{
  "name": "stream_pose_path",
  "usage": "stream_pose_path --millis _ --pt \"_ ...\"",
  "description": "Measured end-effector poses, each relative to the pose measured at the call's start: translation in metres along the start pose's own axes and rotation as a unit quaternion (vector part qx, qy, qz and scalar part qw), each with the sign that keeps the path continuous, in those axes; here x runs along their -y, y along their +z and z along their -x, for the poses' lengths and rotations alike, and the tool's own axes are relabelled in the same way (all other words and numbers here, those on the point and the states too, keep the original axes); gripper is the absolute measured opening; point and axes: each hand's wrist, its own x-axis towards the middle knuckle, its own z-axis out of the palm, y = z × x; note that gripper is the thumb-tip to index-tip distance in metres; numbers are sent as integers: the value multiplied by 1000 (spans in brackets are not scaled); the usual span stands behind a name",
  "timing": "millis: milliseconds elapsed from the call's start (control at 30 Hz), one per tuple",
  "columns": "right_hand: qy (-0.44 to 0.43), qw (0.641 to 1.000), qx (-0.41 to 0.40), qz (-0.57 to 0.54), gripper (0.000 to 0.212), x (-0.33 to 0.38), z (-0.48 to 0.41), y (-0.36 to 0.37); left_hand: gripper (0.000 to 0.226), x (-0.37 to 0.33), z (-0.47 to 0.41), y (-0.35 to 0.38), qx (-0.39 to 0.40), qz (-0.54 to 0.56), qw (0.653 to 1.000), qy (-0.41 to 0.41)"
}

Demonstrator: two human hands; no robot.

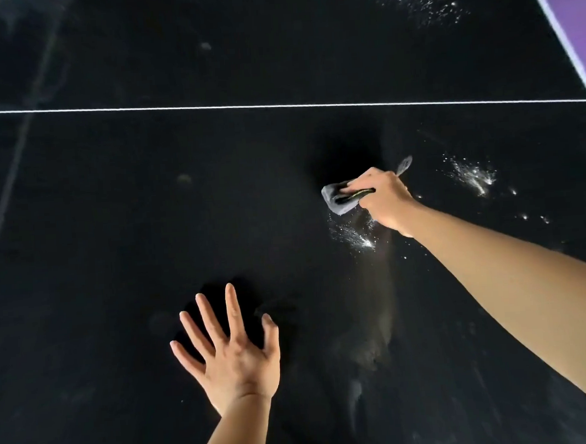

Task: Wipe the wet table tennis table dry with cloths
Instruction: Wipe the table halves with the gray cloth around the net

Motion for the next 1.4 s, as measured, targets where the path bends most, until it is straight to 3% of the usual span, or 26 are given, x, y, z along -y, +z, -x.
stream_pose_path --millis 200,333,400,467,533,633,733,800,867,1000,1233,1400 --pt "8 998 56 11 56 -40 117 28 76 -1 -1 -7 42 -2 999 -8" --pt "34 985 168 38 63 -46 205 28 76 -2 0 -11 51 5 999 0" --pt "74 954 285 64 58 -41 236 16 76 -2 1 -13 58 2 998 2" --pt "113 901 409 93 52 -29 249 -5 76 -2 1 -14 58 2 998 3" --pt "125 874 456 110 43 -14 242 -30 75 -3 1 -14 62 0 998 1" --pt "113 918 376 54 33 7 199 -62 75 -3 1 -11 54 -3 999 -1" --pt "78 980 181 18 23 21 131 -71 75 -1 0 -6 40 -3 999 -2" --pt "51 997 57 14 15 28 82 -65 75 0 0 -4 40 -4 999 -6" --pt "48 999 -16 1 24 35 43 -54 75 -1 0 -5 35 -4 999 -8" --pt "128 990 -32 -59 29 26 26 -21 75 0 0 -6 31 -1 1000 -6" --pt "76 992 41 -92 32 26 108 41 76 1 1 -8 25 21 999 7" --pt "85 993 35 -68 36 8 191 90 75 3 0 -14 48 46 998 21"
